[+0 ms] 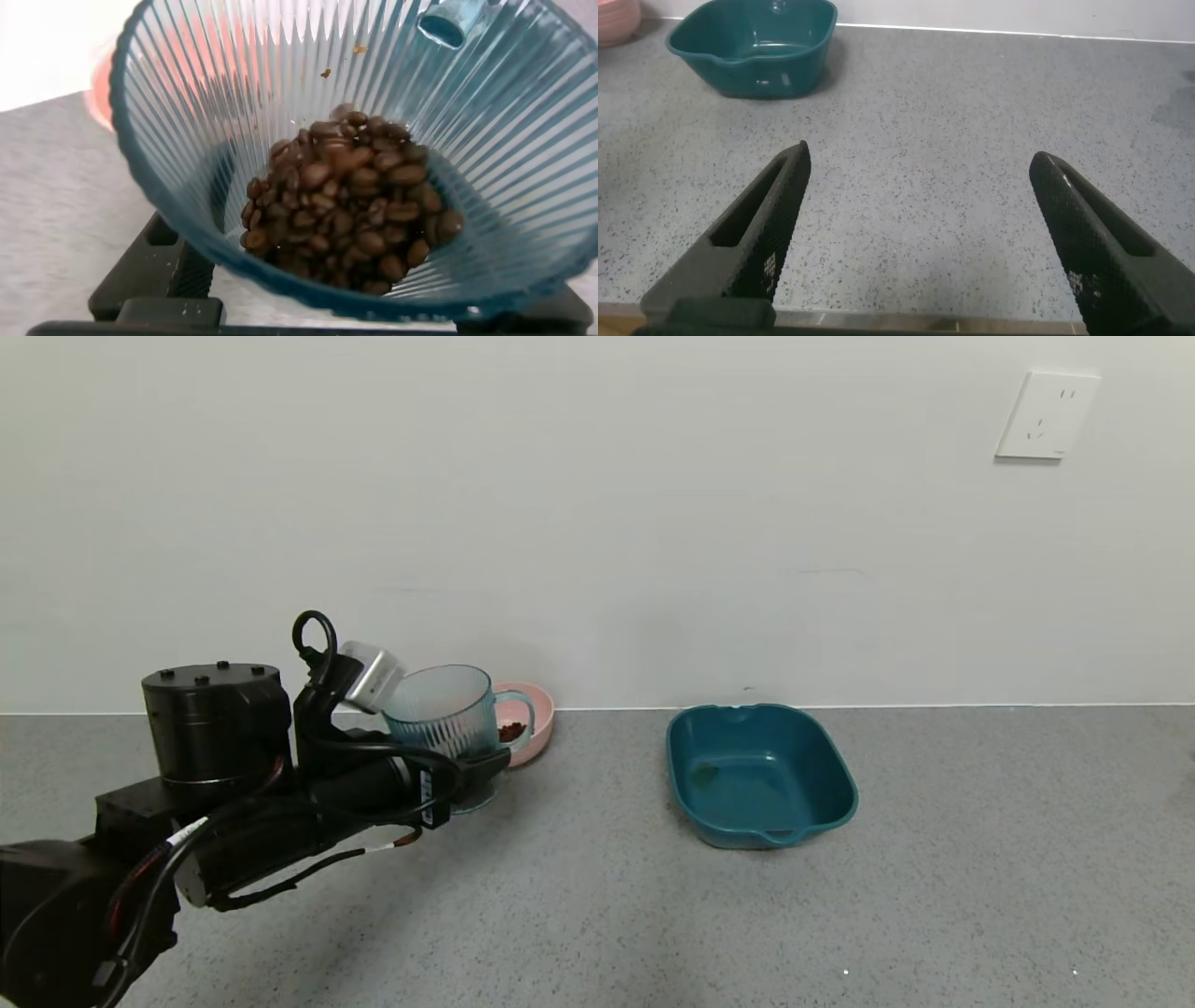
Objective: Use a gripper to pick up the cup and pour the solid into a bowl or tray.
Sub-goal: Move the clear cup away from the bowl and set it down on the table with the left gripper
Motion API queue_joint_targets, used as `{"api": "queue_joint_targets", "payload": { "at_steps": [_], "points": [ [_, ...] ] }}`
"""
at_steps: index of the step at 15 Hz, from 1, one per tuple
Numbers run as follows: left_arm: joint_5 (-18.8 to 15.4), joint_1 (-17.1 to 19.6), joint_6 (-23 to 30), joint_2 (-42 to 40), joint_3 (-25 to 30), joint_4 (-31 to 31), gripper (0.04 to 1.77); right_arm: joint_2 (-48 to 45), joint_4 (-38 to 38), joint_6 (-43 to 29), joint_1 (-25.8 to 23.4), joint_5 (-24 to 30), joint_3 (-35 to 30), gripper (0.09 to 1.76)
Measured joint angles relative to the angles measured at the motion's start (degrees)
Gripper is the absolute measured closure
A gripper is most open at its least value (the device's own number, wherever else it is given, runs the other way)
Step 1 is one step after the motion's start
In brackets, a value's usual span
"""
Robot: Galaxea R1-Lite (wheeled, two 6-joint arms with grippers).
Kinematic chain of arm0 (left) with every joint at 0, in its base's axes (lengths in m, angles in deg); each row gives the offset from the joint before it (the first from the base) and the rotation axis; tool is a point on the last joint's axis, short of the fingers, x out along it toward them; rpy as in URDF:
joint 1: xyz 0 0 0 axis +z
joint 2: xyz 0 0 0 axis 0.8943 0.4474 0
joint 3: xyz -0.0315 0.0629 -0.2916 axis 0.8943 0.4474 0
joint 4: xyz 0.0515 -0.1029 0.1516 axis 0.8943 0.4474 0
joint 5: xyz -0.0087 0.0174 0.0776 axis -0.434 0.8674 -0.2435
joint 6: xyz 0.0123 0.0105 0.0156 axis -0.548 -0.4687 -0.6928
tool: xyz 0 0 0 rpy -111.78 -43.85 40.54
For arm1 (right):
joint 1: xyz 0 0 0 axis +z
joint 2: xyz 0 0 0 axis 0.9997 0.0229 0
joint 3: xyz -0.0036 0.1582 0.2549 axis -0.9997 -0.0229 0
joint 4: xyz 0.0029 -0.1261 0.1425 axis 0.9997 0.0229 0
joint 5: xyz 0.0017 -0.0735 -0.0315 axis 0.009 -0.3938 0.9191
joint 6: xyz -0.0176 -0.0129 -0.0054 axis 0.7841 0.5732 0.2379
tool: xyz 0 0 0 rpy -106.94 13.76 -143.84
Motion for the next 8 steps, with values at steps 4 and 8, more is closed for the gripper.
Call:
{"api": "queue_joint_targets", "payload": {
  "at_steps": [4,8],
  "points": [
    [5.92,-4.63,1.39,3.34,3.08,-10.34,0.49,0.0,0.0,0.0,-0.02,-0.02,0.0,0.14],
    [16.51,-11.06,3.61,9.13,4.02,-19.08,0.49,0.0,-0.02,0.0,0.01,0.0,0.0,0.14]
  ]
}}
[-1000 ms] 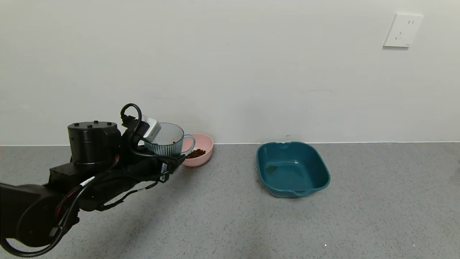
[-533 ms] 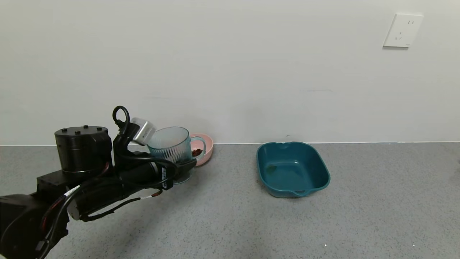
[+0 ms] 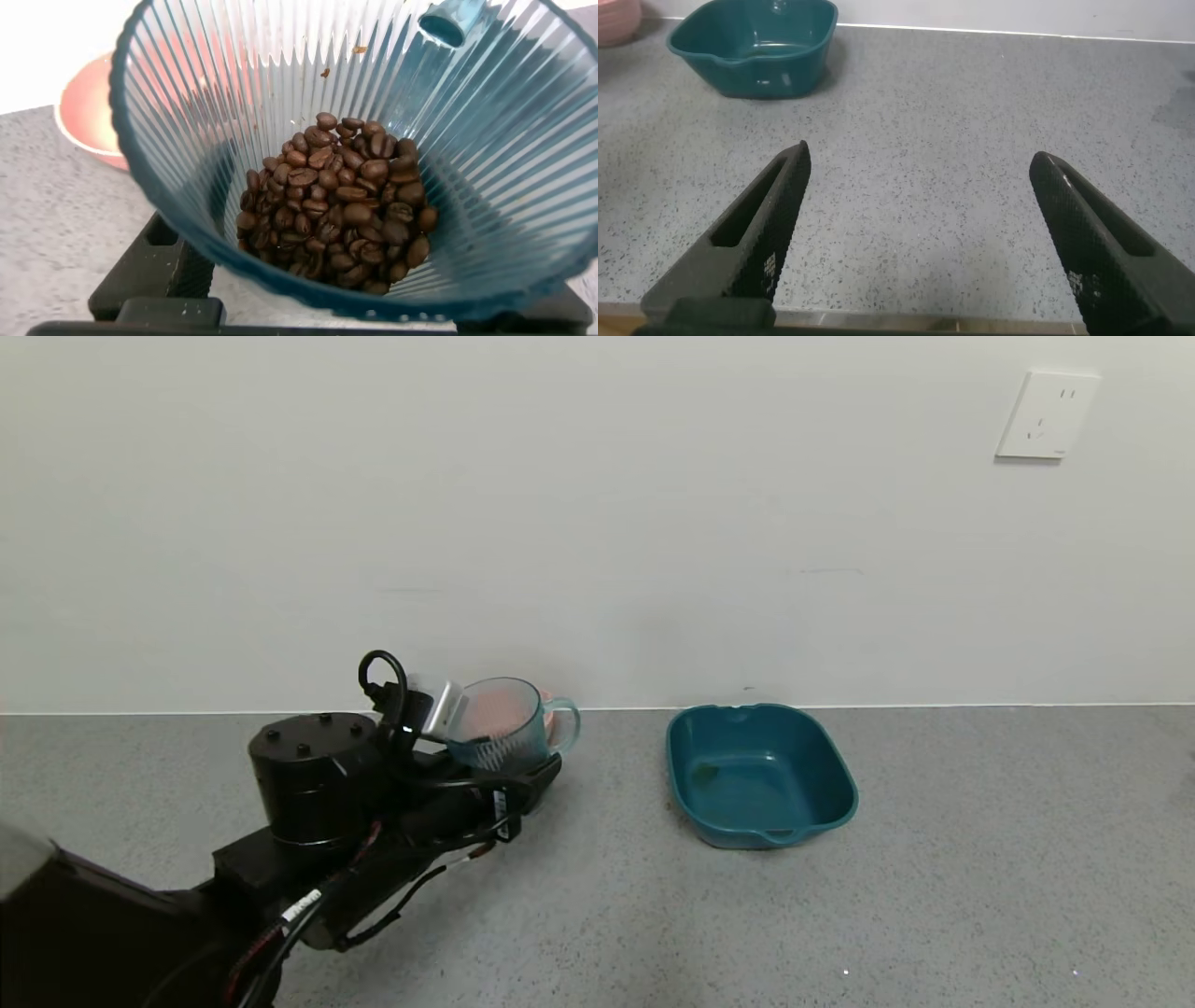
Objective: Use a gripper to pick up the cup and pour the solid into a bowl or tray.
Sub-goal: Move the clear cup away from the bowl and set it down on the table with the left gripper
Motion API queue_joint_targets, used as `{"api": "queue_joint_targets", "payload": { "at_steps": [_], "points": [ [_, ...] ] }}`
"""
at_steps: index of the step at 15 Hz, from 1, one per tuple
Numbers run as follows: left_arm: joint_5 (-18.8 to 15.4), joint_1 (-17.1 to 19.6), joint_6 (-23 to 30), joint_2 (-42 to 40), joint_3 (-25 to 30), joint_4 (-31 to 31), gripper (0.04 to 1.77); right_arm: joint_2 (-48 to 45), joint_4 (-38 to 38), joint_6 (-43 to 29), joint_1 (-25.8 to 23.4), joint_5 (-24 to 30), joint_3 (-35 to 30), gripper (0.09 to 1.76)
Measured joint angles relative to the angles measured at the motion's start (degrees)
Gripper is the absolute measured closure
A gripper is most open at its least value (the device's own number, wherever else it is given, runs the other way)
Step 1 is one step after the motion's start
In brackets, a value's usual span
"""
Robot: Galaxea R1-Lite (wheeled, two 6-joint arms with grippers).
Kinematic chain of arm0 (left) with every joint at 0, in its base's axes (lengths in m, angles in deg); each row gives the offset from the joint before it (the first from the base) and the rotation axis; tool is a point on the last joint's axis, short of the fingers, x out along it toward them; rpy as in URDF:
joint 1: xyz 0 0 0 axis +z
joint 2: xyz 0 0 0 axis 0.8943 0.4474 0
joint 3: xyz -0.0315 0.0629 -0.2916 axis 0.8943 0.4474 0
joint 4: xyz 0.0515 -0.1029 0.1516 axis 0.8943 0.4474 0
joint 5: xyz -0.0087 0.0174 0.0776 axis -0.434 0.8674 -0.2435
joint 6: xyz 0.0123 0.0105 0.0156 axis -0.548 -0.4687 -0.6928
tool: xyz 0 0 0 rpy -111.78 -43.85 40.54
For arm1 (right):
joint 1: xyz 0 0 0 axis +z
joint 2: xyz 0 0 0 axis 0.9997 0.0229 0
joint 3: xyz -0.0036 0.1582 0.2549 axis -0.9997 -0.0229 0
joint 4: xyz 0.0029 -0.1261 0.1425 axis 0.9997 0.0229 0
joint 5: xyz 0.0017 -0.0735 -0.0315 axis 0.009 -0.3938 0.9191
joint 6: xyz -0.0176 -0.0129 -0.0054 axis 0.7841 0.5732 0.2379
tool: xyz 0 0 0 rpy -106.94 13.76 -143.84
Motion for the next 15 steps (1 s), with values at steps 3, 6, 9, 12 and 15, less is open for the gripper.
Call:
{"api": "queue_joint_targets", "payload": {
  "at_steps": [3,6,9,12,15],
  "points": [
    [7.36,-4.35,0.72,4.51,-1.08,-2.01,0.49,0.0,0.02,0.0,0.02,0.0,0.0,0.14],
    [12.85,-7.36,3.23,8.62,-2.76,-3.72,0.49,0.0,0.05,0.0,0.02,0.0,0.0,0.14],
    [17.27,-9.84,3.58,12.23,-4.44,-3.91,0.49,0.0,0.09,0.0,0.05,0.0,0.0,0.14],
    [19.13,-10.7,3.62,15.98,-5.51,-7.57,0.49,0.0,0.09,0.02,0.05,0.0,0.0,0.14],
    [19.68,-11.06,4.08,19.81,-5.73,-11.17,0.49,0.0,0.11,0.02,0.05,0.0,0.0,0.14]
  ]
}}
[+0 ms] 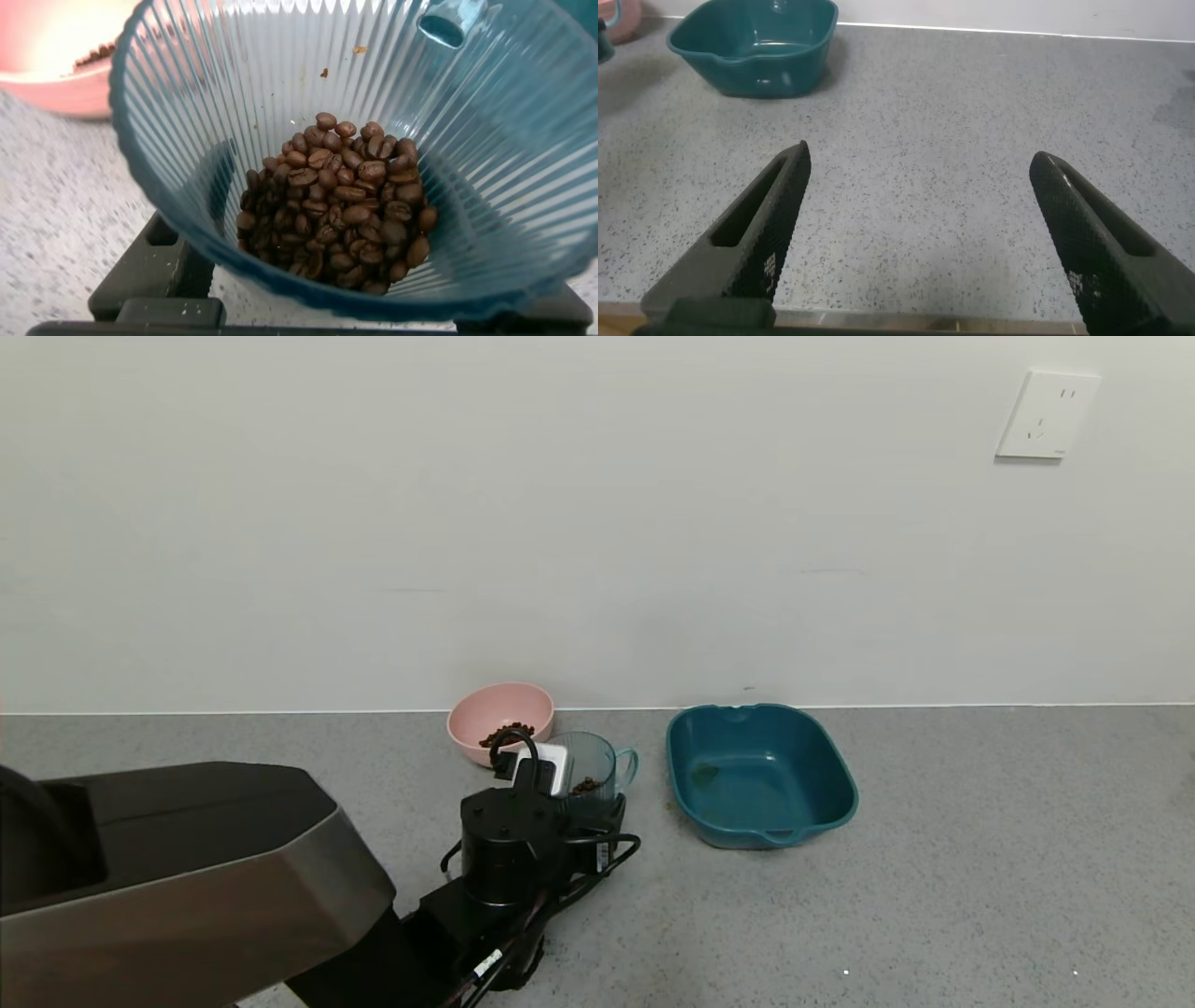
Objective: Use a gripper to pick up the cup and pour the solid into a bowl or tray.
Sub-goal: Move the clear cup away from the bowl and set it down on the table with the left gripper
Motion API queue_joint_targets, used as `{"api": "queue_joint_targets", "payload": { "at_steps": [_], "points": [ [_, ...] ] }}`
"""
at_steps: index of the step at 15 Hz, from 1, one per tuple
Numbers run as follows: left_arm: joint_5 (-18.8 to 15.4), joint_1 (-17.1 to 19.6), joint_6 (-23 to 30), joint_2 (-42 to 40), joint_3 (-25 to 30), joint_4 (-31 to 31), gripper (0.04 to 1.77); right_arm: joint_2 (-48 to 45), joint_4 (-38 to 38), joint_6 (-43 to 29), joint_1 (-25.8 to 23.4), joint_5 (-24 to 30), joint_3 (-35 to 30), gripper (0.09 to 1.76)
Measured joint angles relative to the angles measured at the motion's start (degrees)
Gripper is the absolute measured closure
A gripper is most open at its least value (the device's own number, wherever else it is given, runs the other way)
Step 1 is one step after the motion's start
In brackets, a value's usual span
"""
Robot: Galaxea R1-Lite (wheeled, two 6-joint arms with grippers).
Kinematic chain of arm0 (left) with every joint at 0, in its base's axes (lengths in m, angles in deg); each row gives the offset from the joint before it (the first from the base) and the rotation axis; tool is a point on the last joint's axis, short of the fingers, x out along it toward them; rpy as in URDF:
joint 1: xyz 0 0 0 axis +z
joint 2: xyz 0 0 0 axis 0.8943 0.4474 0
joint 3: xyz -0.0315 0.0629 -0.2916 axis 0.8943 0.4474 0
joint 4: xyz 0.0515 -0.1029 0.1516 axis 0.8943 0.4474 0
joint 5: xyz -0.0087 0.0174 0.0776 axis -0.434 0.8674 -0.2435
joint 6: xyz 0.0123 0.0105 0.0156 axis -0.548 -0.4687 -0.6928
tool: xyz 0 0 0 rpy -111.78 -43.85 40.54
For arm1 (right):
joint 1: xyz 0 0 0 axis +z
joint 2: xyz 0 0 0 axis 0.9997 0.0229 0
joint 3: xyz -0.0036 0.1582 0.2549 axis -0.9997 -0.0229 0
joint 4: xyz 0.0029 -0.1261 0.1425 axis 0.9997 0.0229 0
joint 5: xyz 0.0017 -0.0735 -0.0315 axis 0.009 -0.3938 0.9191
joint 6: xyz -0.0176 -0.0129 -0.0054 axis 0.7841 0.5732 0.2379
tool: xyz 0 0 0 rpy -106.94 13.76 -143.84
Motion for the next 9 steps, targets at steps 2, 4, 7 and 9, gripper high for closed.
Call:
{"api": "queue_joint_targets", "payload": {
  "at_steps": [2,4,7,9],
  "points": [
    [0.13,-0.44,1.38,1.71,-0.37,-0.13,0.49,0.0,0.0,0.01,0.0,0.0,0.0,0.14],
    [0.13,-0.49,1.77,3.1,-0.73,-0.2,0.49,-0.02,0.0,0.01,0.0,0.0,0.0,0.14],
    [0.15,-0.49,2.54,4.58,-1.19,-0.22,0.49,0.0,-0.02,-0.02,0.0,-0.02,0.0,0.14],
    [0.2,-0.39,2.46,5.07,-1.37,-0.22,0.49,0.0,-0.06,0.0,0.0,0.0,0.0,0.14]
  ]
}}
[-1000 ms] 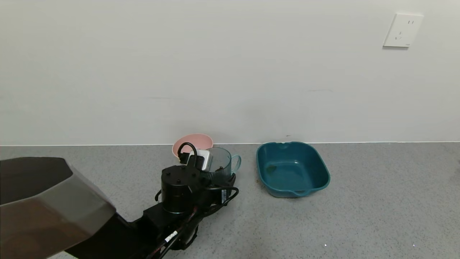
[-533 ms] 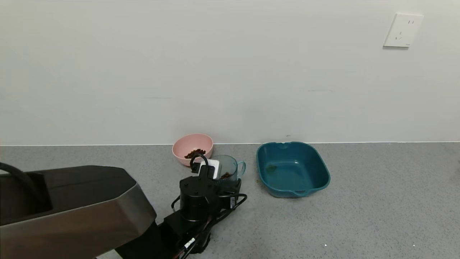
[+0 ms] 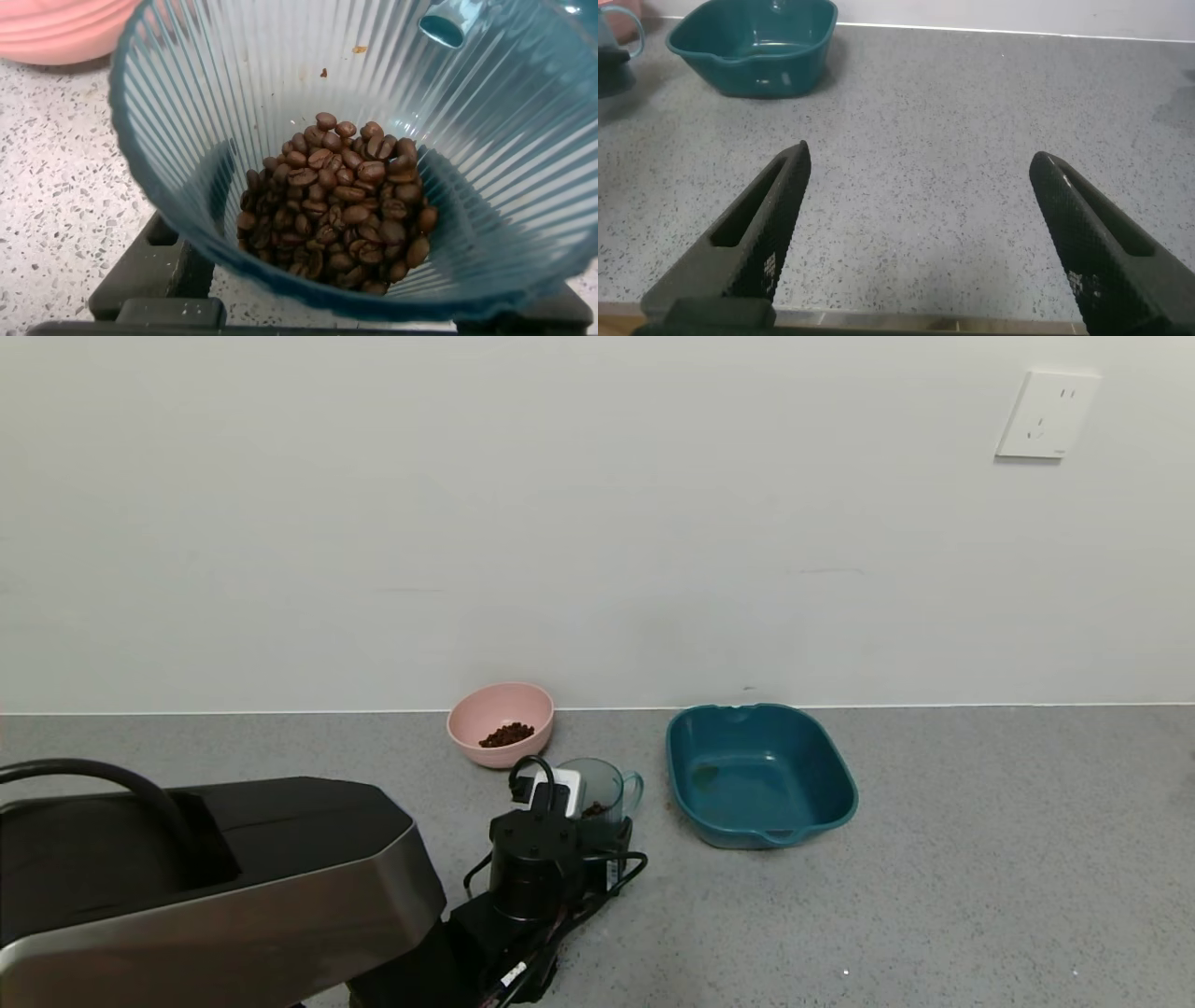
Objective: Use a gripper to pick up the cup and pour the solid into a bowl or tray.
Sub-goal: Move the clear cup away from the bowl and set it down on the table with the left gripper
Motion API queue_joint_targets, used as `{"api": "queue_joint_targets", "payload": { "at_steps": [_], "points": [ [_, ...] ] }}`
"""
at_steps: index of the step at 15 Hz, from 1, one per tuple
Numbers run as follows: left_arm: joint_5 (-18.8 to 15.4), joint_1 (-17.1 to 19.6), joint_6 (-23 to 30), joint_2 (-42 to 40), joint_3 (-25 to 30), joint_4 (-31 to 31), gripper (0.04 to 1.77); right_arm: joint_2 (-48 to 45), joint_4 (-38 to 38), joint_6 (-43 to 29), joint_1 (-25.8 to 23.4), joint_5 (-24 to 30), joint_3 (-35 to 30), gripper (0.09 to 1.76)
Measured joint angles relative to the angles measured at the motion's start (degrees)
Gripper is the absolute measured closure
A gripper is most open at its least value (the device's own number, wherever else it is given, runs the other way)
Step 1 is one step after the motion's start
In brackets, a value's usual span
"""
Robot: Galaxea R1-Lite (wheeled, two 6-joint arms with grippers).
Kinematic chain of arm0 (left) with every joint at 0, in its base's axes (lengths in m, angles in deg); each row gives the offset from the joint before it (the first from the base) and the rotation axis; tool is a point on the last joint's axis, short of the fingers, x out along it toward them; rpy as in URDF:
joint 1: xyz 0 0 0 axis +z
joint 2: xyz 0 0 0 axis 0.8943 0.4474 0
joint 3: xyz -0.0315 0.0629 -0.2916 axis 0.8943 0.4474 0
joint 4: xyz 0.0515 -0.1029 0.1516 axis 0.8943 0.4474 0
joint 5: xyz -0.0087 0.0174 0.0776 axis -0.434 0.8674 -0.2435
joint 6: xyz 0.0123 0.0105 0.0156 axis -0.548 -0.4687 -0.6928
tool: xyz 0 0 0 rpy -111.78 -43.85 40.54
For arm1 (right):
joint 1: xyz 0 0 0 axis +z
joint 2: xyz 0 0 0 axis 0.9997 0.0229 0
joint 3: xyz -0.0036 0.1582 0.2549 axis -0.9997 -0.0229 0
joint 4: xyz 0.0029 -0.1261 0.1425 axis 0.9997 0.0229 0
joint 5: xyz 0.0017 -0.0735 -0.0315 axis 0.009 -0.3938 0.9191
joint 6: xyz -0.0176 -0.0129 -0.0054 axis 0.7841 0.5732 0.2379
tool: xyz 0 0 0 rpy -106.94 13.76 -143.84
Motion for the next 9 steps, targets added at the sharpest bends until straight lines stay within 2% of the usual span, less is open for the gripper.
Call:
{"api": "queue_joint_targets", "payload": {
  "at_steps": [9],
  "points": [
    [-0.2,0.0,0.05,1.02,-0.02,-0.05,0.49,0.0,-0.05,0.0,0.0,0.0,0.0,0.14]
  ]
}}
